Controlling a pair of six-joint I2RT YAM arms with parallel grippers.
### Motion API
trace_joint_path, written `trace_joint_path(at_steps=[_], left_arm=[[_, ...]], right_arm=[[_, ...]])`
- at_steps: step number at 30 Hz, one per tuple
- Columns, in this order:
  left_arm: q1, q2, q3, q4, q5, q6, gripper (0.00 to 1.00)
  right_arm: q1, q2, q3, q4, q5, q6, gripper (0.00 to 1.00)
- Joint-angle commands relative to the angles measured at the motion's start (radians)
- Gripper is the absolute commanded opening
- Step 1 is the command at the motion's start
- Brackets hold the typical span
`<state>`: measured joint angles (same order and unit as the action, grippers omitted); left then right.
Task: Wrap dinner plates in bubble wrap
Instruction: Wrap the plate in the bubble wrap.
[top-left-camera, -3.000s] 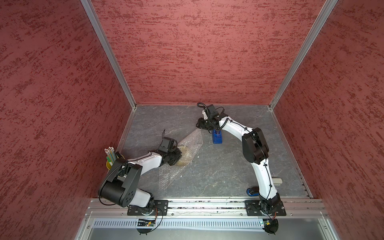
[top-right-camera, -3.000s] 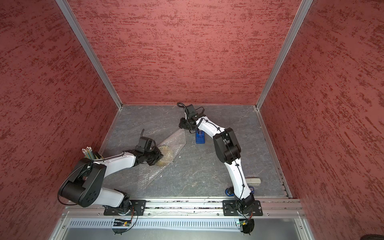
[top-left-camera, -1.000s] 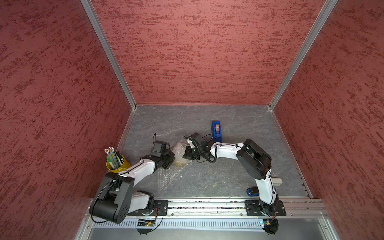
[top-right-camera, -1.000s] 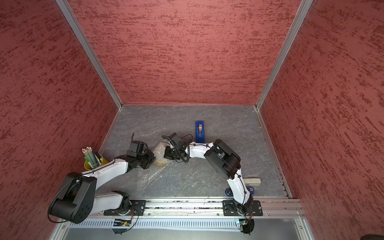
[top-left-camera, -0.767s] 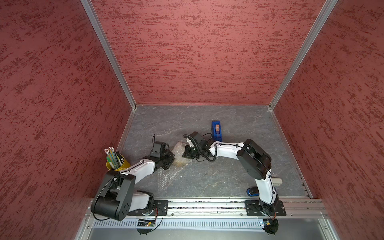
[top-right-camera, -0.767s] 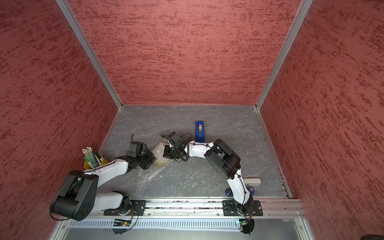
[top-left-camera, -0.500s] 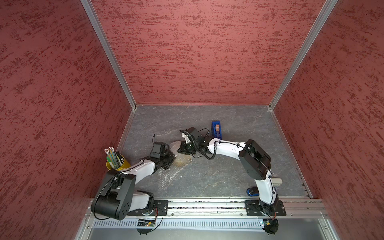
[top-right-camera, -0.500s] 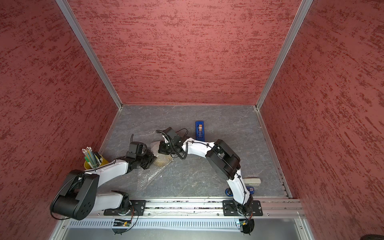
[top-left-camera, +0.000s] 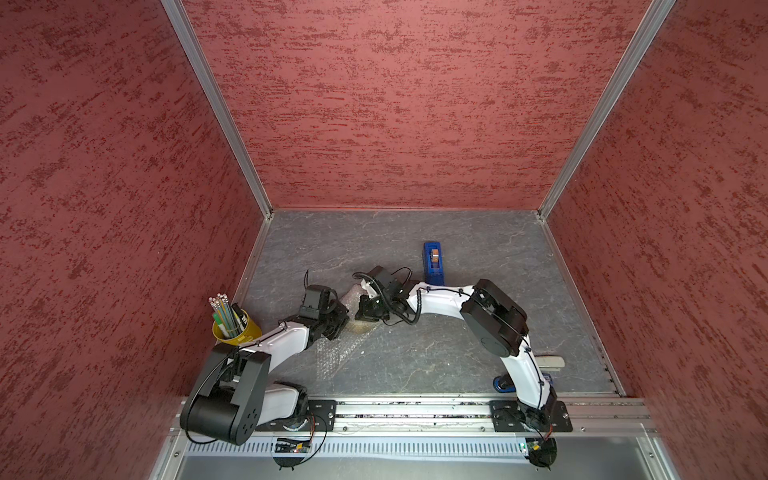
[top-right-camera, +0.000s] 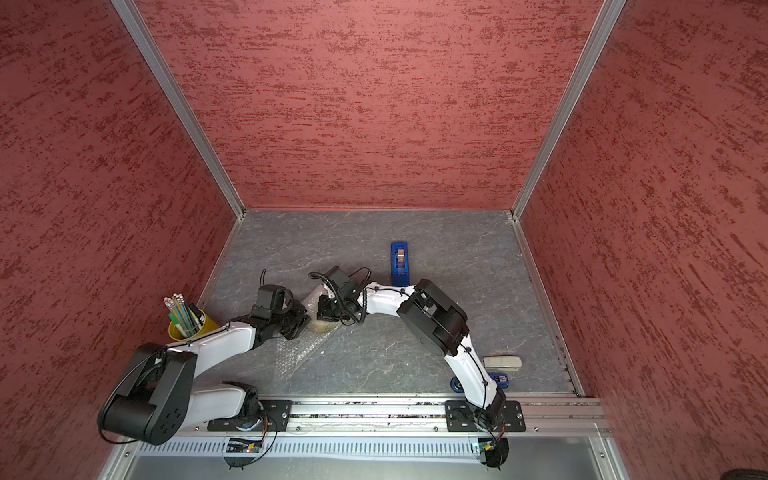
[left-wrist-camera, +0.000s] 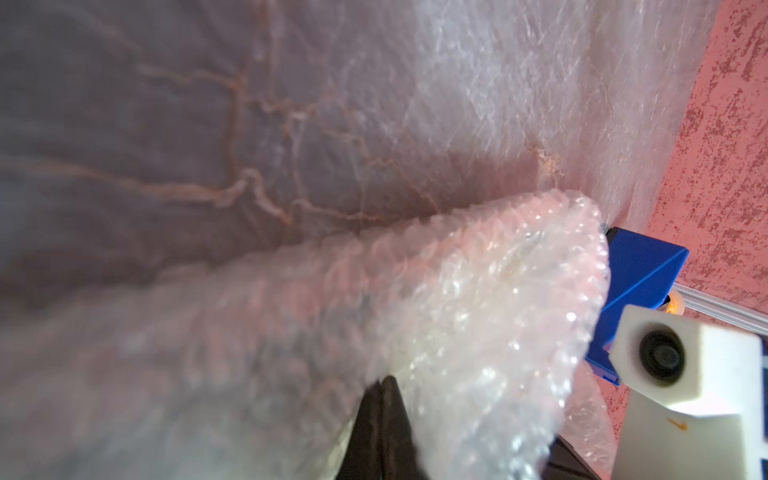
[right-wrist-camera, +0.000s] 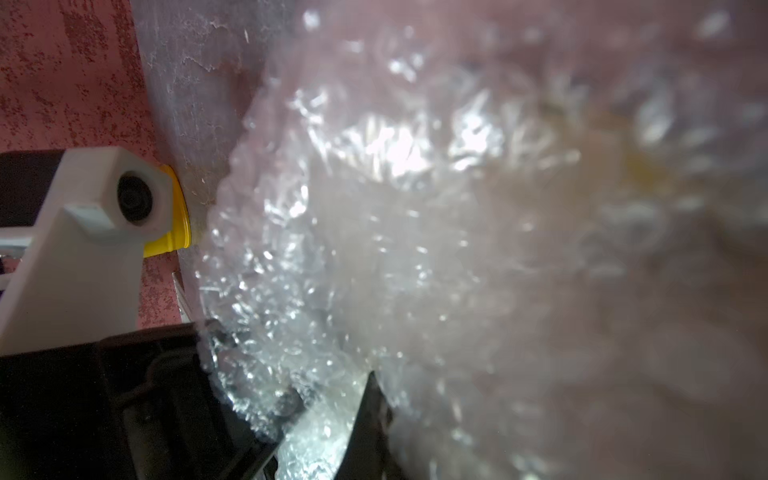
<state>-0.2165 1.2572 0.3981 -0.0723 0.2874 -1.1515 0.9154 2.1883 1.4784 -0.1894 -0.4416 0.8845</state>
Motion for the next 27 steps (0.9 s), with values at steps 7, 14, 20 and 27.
trace_joint_path(at_steps=[7, 14, 20, 27], left_arm=[[-0.033, -0.172, 0.151, -0.247, -0.006, -0.055, 0.09], [-0.062, 0.026, 0.153, -0.093, 0.014, -0.054, 0.07], [-0.008, 0.127, 0.128, -0.061, -0.018, -0.021, 0.0], [-0.003, 0.163, 0.097, -0.065, -0.034, 0.024, 0.0]], right_arm=[[0.002, 0.042, -0.001, -0.096, 0.019, 0.026, 0.0], [0.002, 0.038, -0.007, -0.093, 0.023, 0.027, 0.0], [0.002, 0.012, -0.018, -0.064, 0.032, 0.019, 0.0], [0.002, -0.112, -0.034, -0.031, 0.099, -0.022, 0.21]])
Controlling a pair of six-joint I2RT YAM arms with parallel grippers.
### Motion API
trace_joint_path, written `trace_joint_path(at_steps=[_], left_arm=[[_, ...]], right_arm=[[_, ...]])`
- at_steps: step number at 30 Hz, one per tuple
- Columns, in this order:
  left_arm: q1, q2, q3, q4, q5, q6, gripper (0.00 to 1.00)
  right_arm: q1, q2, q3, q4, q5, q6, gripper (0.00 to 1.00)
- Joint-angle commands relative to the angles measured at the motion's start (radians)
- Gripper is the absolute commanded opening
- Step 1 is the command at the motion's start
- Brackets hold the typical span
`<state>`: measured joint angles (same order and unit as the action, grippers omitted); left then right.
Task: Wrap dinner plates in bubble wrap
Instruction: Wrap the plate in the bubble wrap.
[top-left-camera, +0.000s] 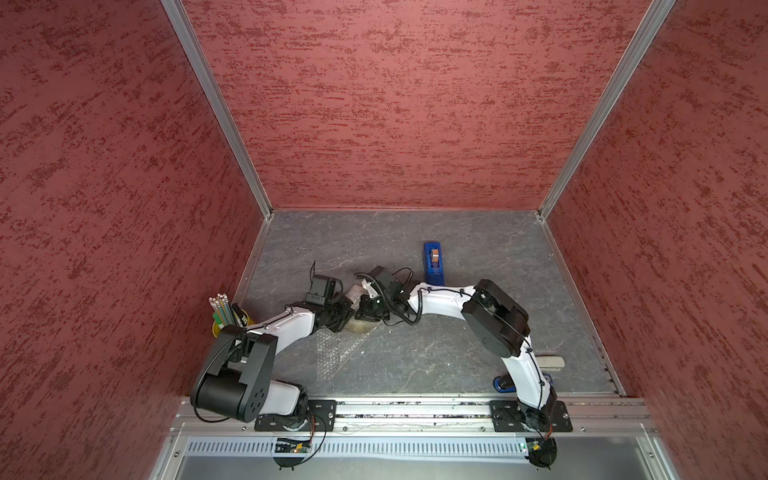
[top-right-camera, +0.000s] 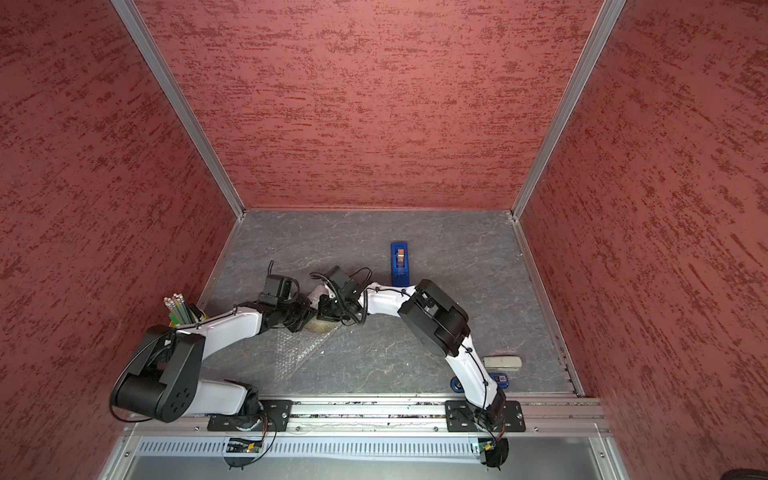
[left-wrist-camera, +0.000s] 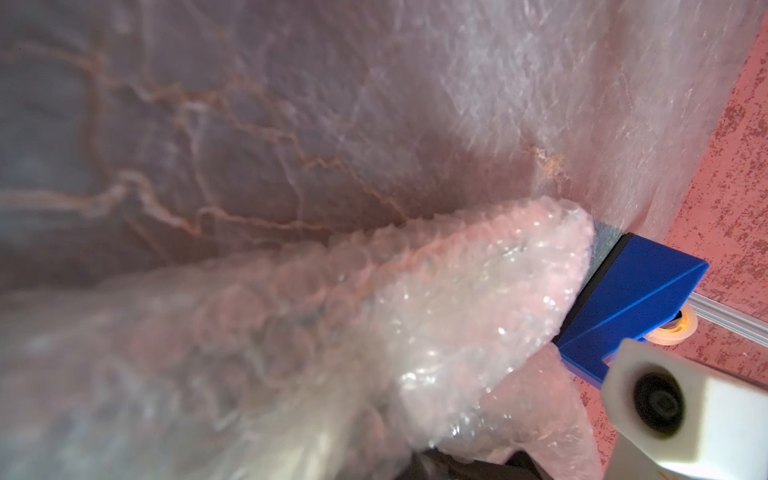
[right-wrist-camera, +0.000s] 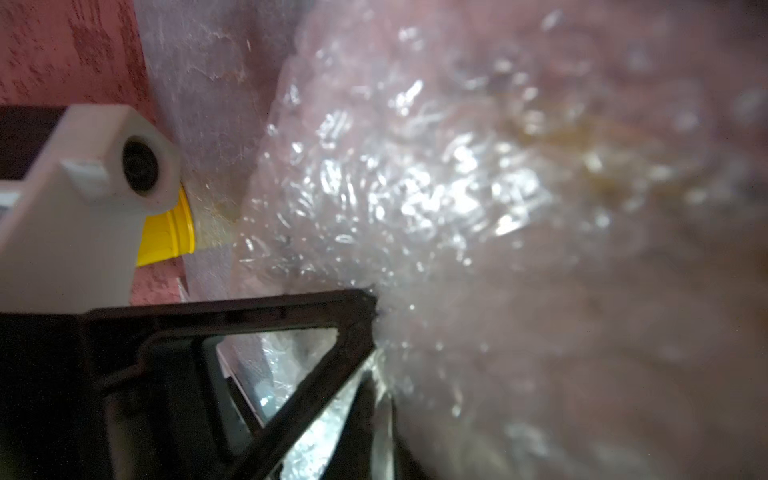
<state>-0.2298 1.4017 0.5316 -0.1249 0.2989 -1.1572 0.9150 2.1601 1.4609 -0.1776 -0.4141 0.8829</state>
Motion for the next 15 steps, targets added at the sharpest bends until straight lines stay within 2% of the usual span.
trace_joint_path(at_steps=[1, 4, 7, 13, 15], left_arm=[[0.01, 0.014, -0.043, -0.012, -0.047, 0.029, 0.0], [0.01, 0.001, -0.055, -0.013, -0.049, 0.028, 0.0], [0.01, -0.009, -0.062, -0.01, -0.052, 0.028, 0.0], [0.007, -0.007, -0.068, 0.013, -0.037, 0.027, 0.0], [0.008, -0.009, -0.071, 0.017, -0.031, 0.025, 0.0]], right_arm=[[0.001, -0.111, -0.015, -0.042, 0.085, -0.032, 0.24], [-0.001, -0.18, 0.001, -0.043, 0.114, -0.073, 0.32], [-0.005, -0.188, 0.045, -0.076, 0.115, -0.095, 0.33], [-0.005, -0.059, 0.141, -0.16, 0.09, -0.104, 0.19], [-0.006, -0.024, 0.153, -0.18, 0.09, -0.1, 0.17]])
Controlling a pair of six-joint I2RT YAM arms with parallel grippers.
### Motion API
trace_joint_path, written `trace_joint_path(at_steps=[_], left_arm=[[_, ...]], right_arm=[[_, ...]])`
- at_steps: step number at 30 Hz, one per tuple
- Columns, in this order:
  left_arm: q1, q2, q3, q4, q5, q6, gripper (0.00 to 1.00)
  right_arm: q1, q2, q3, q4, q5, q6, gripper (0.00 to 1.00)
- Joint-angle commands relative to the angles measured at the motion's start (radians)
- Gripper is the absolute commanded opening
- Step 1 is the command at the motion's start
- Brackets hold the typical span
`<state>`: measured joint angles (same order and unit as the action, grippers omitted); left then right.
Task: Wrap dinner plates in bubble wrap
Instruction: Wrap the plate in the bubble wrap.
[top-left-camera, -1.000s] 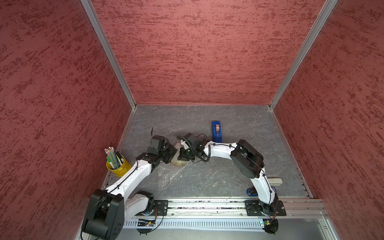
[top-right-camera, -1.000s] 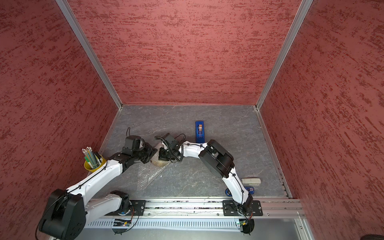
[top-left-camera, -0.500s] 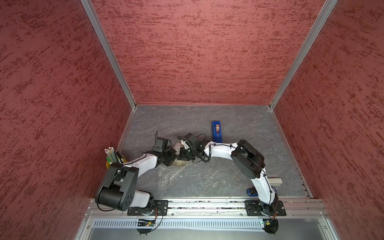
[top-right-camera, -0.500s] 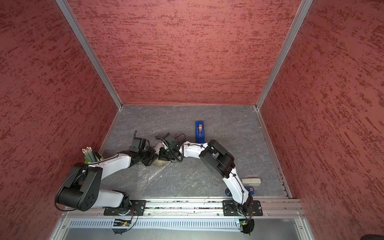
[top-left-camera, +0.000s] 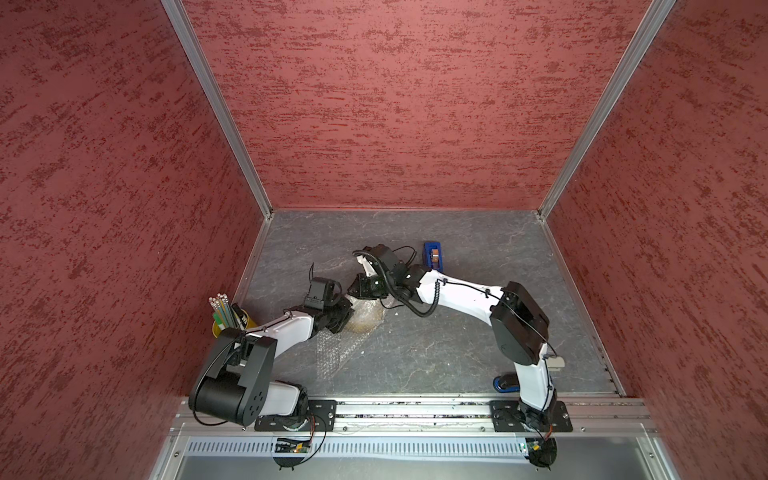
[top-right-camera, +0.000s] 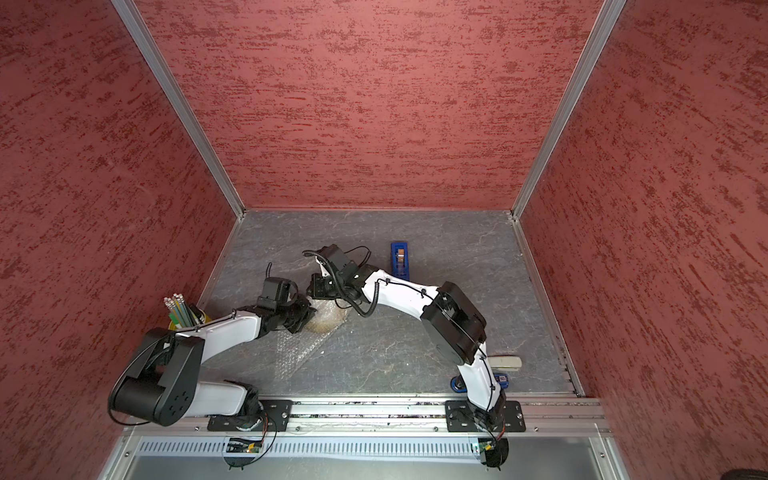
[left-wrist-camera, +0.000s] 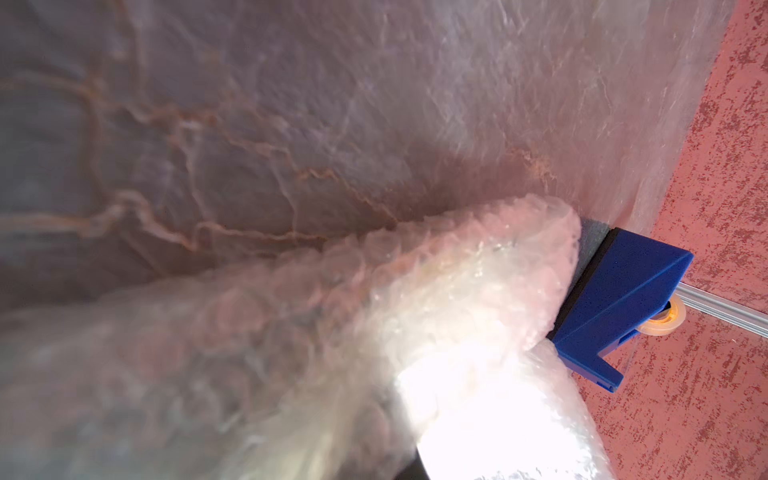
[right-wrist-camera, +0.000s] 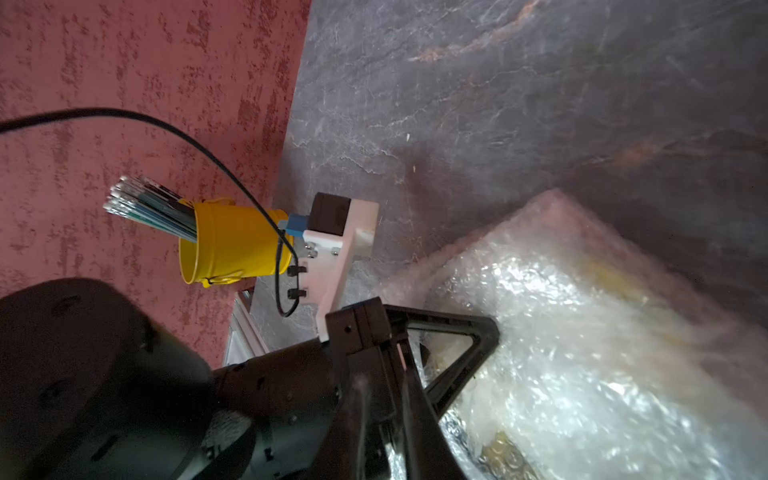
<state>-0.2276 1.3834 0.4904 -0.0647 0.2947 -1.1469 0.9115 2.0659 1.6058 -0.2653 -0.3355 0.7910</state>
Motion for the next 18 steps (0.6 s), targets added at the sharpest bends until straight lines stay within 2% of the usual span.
trace_joint_path(at_steps=[1, 10, 14, 18], left_arm=[[0.007, 0.008, -0.031, -0.043, -0.026, 0.015, 0.0], [0.011, 0.007, -0.036, -0.026, -0.013, 0.012, 0.04], [0.016, 0.01, -0.036, -0.02, -0.009, 0.015, 0.15], [0.016, 0.01, -0.029, -0.026, -0.009, 0.021, 0.17]], right_arm=[[-0.003, 0.08, 0.003, -0.088, 0.011, -0.005, 0.17], [0.002, 0.108, -0.045, -0.084, -0.08, -0.009, 0.15], [0.013, 0.064, -0.132, -0.062, -0.11, -0.009, 0.14], [0.018, 0.032, -0.205, -0.056, -0.115, -0.006, 0.11]])
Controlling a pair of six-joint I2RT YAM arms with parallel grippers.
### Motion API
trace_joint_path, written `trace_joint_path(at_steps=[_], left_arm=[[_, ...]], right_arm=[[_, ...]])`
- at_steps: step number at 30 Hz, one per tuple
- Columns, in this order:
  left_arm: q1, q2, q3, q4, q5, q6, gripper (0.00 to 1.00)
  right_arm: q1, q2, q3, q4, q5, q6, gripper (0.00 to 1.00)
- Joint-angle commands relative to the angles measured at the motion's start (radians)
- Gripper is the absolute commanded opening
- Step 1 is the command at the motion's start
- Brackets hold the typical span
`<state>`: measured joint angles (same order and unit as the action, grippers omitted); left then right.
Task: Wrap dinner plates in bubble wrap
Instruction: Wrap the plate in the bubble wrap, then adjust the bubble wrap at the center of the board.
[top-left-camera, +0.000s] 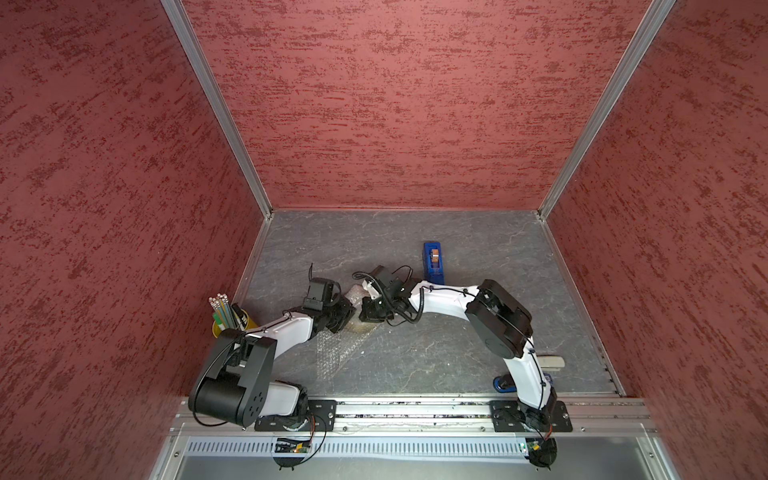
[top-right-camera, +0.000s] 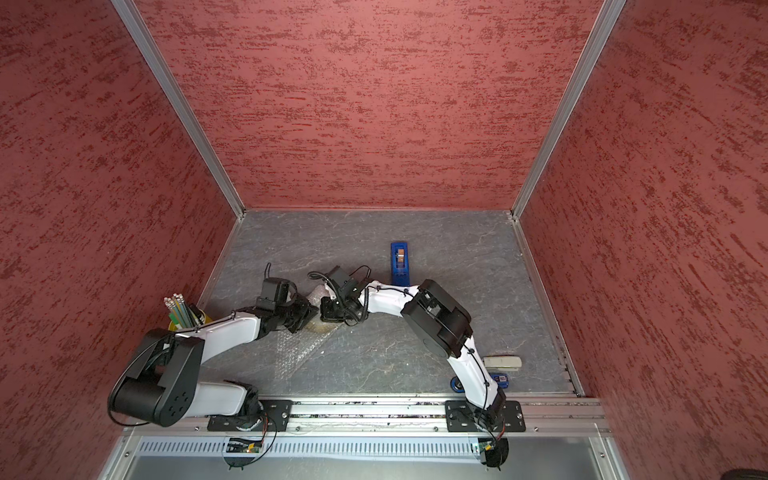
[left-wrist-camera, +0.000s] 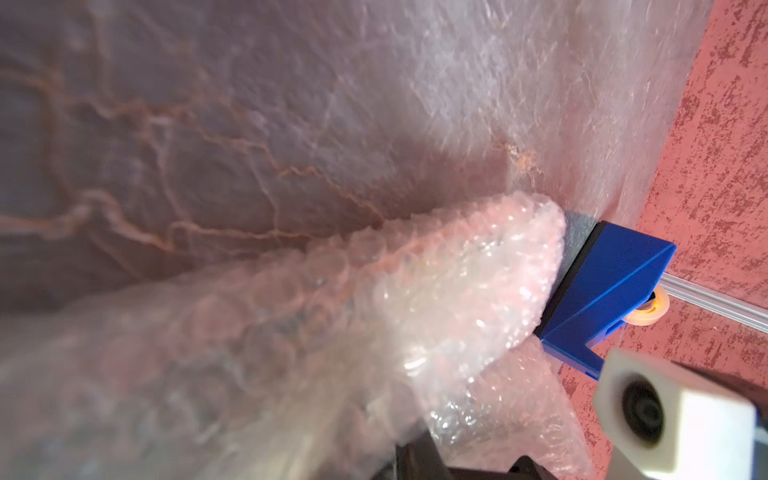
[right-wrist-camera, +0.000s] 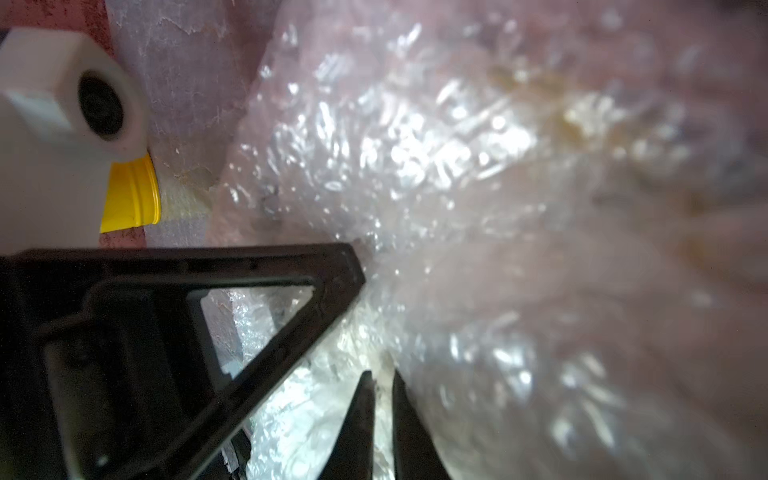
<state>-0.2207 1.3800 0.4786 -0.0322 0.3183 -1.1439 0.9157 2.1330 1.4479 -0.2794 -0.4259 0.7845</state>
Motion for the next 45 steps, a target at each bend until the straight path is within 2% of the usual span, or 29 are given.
trace_joint_path(at_steps=[1, 8, 16, 18, 21, 26, 32, 36, 45], left_arm=[[0.009, 0.013, -0.016, -0.061, -0.033, 0.019, 0.17], [-0.013, -0.01, -0.003, -0.086, -0.022, 0.022, 0.15], [-0.103, -0.06, 0.076, -0.156, -0.035, 0.035, 0.15], [-0.088, -0.048, 0.072, -0.157, -0.036, 0.039, 0.12], [-0.017, -0.015, 0.033, -0.137, -0.012, 0.041, 0.07], [0.055, 0.046, 0.008, -0.124, 0.025, 0.107, 0.04], [0.076, 0.028, -0.047, -0.109, 0.047, 0.095, 0.03], [0.076, 0.02, -0.055, -0.105, 0.051, 0.089, 0.03], [0.082, 0.012, -0.029, -0.13, 0.046, 0.098, 0.02]], right_arm=[[0.014, -0.042, -0.062, -0.037, -0.021, 0.003, 0.11], [0.015, -0.02, -0.077, -0.021, -0.013, 0.019, 0.1], [0.014, -0.025, -0.075, -0.029, 0.008, 0.02, 0.09], [0.015, -0.03, -0.082, -0.027, 0.013, 0.02, 0.08], [0.014, -0.042, -0.087, -0.025, 0.024, 0.023, 0.09], [0.014, -0.068, -0.075, -0.034, 0.038, 0.022, 0.11], [0.016, -0.164, -0.085, -0.117, 0.112, 0.017, 0.31], [0.02, -0.212, -0.156, -0.105, 0.113, 0.042, 0.38], [0.022, -0.115, -0.165, 0.003, 0.042, 0.07, 0.35]])
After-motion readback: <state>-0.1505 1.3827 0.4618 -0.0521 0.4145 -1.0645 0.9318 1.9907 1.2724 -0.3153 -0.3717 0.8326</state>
